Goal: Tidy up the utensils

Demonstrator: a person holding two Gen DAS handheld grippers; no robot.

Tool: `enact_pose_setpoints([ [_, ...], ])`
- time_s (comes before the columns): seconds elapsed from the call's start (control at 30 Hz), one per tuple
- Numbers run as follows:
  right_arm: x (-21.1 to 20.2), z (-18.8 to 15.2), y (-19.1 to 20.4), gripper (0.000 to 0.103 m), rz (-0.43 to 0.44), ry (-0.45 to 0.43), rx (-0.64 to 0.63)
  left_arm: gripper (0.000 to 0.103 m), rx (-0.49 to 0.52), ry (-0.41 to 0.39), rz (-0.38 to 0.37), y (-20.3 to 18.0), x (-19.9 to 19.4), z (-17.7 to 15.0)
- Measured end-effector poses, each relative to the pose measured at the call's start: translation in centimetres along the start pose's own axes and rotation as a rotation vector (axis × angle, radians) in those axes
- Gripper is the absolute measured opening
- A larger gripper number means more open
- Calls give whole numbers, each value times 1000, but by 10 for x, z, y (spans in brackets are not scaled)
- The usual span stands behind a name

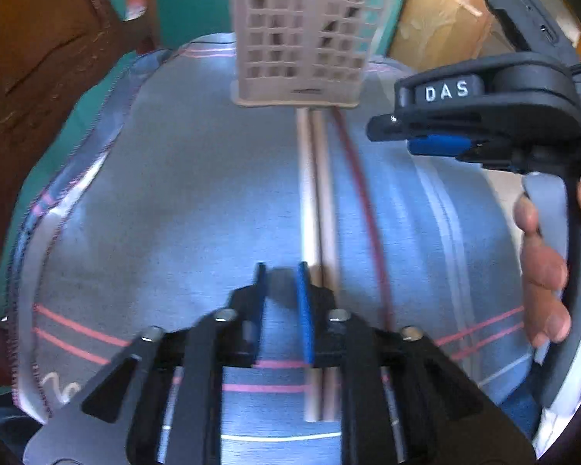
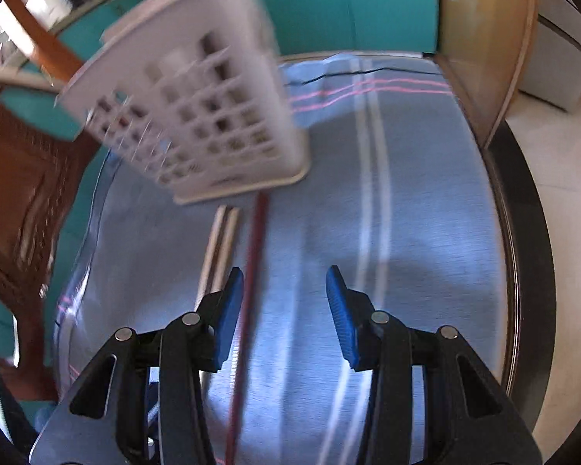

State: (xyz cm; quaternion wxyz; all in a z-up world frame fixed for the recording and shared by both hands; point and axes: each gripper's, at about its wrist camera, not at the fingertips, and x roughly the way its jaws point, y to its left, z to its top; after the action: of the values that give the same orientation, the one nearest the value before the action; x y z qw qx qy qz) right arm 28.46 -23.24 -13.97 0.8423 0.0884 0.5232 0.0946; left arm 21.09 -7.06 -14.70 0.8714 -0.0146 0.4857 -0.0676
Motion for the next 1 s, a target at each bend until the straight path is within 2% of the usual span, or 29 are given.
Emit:
enact_pose_setpoints([
  [0.07,10,-4,9,44,-15,14,-23,5,-27,-5,-25,8,-1,2],
  [0.2,21,-6,18,44,-39,32,-49,4,-49,-9,-2,19,-2,0],
  [0.37,27,-13,32,42,-103,6,-127,4,-65,-6,-16,21,-3,0],
  [0.4,28,-14,36,36,-122,0,-145,4,-67,-5,-20,21,-3,0],
  [0.43,28,-16,38,21,-127,-6,-156,4,-66,-6,-23,20,-3,-1],
  [0.47,28,-17,39,10,-120,-2,-157,4,-65,-6,-25,20,-2,-1],
  [0.63,28,-15,30,7,-100,18,-92,4,-50,-11,-44,16,-7,-2],
  [0.7,28,-8,19,7,-104,18,-54,12,-43,-12,-54,13,-7,-1],
  [0.83,25,-6,4,8,-73,27,4,18,-17,-7,-63,1,-3,2],
  [1.0,26,-9,4,12,-69,21,-11,19,30,-10,-23,-9,1,3],
])
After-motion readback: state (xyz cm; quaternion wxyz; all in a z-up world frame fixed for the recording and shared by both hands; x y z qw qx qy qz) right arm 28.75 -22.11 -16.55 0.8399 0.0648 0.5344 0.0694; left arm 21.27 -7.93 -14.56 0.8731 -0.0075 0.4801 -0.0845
